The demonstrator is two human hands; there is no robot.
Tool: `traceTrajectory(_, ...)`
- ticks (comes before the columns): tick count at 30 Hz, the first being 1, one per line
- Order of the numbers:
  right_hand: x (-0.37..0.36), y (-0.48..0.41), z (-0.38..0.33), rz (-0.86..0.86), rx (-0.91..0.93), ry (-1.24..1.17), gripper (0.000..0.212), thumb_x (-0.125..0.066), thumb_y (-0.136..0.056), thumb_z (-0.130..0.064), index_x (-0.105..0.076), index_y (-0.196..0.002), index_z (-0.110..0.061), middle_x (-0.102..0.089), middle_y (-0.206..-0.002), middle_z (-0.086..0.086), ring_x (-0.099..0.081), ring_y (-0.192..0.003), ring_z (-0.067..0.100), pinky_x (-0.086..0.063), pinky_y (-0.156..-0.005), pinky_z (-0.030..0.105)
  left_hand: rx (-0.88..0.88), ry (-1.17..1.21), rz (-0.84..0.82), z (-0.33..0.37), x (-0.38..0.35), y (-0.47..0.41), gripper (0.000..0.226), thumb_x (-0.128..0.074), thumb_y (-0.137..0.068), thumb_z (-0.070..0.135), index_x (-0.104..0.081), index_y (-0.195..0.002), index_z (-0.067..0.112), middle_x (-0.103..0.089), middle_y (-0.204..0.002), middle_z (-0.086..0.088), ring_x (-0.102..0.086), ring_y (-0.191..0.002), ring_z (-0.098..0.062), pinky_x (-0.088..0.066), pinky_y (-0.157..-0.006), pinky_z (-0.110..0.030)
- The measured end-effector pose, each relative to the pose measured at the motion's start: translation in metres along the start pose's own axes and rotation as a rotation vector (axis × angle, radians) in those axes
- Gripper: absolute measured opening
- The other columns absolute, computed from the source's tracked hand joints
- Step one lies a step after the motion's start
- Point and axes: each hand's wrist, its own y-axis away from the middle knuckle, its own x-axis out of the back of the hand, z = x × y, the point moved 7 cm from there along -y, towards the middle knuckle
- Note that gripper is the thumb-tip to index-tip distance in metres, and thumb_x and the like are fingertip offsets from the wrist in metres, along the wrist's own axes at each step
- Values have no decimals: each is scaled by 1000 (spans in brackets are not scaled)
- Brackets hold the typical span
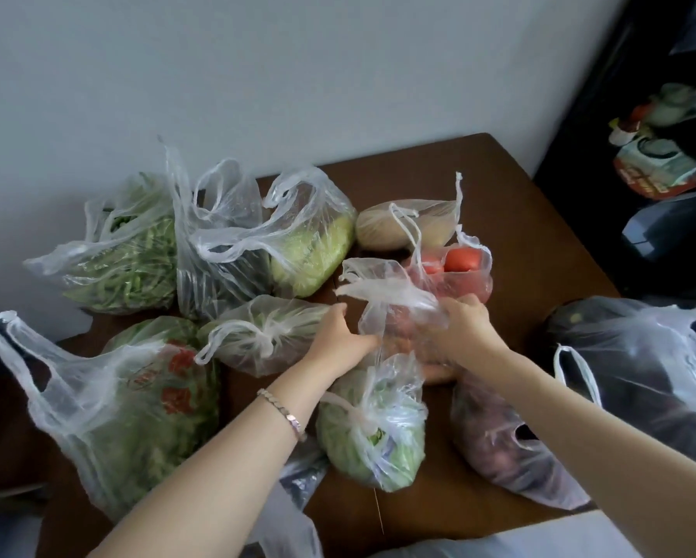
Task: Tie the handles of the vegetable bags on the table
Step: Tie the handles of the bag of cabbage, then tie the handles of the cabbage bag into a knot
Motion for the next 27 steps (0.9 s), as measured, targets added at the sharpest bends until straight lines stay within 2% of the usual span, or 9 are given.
traceTrajectory(3,5,-3,11,109,34,-207,17,-56,-83,-16,-57,-68,-23,-61,-83,3,-59,-82,21,-48,-72,30,29,-3,-10,3,-9,-25,68,-73,-77,26,-39,-134,11,-54,-129,-7,-55,-109,-20,-46,-74,-23)
traceTrajectory(6,13,5,19,175,10,-381,33,-47,-90,-10,-46,-61,-26,-49,-60,-12,-43,-56,3,-32,-53,19,-71,-4,110,11,-3,-38,13,-56,-91,19,-61,-94,8,-66,-94,-12,-60,-81,-25,-44,-67,-31)
traceTrajectory(10,16,-1,40,251,-88,-605,30,-46,-95,-19,-52,-67,-9,-49,-60,1,-45,-60,15,-37,-52,26,118,501,185,-22,10,-39,32,-45,-95,7,-55,-65,13,-54,-53,1,-44,-51,-14,-34,-55,-28)
traceTrajectory(12,7,-1,42,224,-117,-754,30,-46,-96,-25,-55,-74,-7,-54,-67,8,-51,-66,18,-43,-56,28,189,699,191,-44,14,-38,34,-46,-94,8,-61,-65,17,-57,-65,-6,-51,-62,-19,-42,-67,-33)
traceTrajectory(15,-7,1,40,210,-99,-866,30,-46,-96,-26,-56,-70,-12,-55,-68,5,-50,-68,16,-43,-60,29,166,617,110,-43,20,-28,15,-54,-92,27,-62,-91,15,-61,-98,-8,-55,-96,-22,-41,-93,-38)
traceTrajectory(17,-9,2,35,220,-80,-850,33,-47,-95,-25,-53,-65,-15,-53,-63,0,-48,-64,13,-40,-57,27,140,273,11,-39,23,-23,35,-66,-80,44,-60,-98,15,-61,-96,1,-57,-93,-14,-43,-85,-30)
traceTrajectory(20,-3,2,26,231,-49,-837,36,-51,-93,-22,-52,-58,-16,-53,-57,-1,-48,-56,9,-41,-53,25,113,-49,-81,-27,28,-20,26,-64,-83,42,-60,-84,16,-60,-84,3,-56,-80,-11,-40,-70,-24)
traceTrajectory(24,7,0,11,224,49,-759,30,-63,-86,-15,-58,-64,7,-55,-62,13,-49,-61,20,-43,-61,35,-51,92,41,-5,41,-27,20,-50,-95,21,-67,-97,10,-62,-82,1,-57,-80,-13,-42,-73,-24)
traceTrajectory(27,17,5,6,225,49,-801,12,-72,-77,-11,-67,-69,-3,-66,-67,12,-60,-65,22,-51,-64,37,-114,270,151,-3,47,-27,22,-47,-95,9,-70,-94,7,-65,-88,-1,-58,-86,-15,-43,-81,-27)
